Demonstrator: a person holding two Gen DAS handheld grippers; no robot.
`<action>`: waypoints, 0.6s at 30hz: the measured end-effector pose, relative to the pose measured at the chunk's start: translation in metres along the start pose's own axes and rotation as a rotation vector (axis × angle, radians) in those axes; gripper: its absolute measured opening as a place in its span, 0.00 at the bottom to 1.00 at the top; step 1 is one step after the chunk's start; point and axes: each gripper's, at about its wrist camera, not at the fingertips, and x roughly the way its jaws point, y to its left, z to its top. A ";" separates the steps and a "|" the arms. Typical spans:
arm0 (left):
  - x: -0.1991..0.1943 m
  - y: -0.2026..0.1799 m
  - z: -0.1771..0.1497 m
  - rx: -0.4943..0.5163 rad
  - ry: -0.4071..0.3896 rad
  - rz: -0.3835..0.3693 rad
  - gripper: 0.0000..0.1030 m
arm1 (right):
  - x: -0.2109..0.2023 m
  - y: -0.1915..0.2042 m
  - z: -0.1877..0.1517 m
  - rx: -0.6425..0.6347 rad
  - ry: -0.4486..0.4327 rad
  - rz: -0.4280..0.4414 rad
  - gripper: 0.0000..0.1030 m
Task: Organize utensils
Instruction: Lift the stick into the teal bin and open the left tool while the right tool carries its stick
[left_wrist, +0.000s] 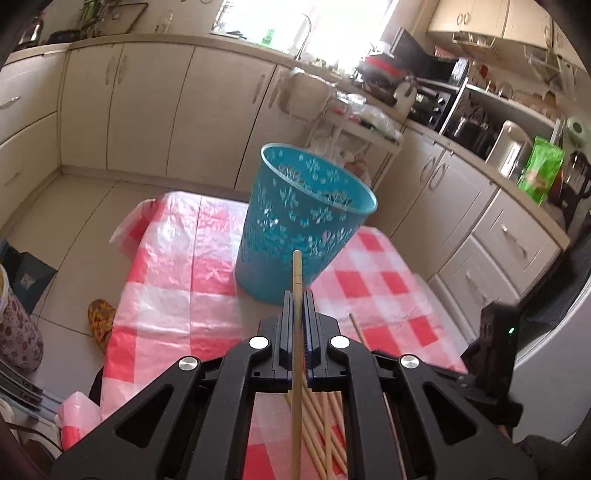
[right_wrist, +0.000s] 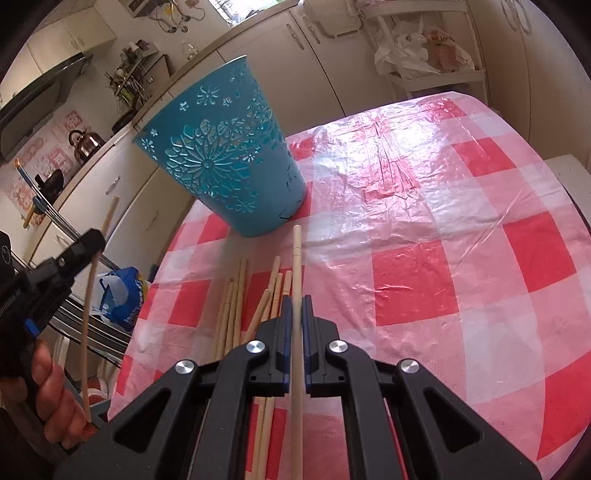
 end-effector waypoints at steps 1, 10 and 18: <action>-0.004 0.001 0.008 -0.012 -0.013 -0.009 0.04 | -0.001 -0.002 -0.001 0.016 -0.004 0.017 0.06; -0.020 -0.017 0.076 -0.005 -0.203 -0.081 0.04 | -0.003 -0.007 -0.005 0.064 -0.003 0.076 0.06; 0.019 -0.028 0.146 -0.049 -0.381 -0.054 0.04 | 0.005 -0.008 -0.012 0.087 0.018 0.107 0.06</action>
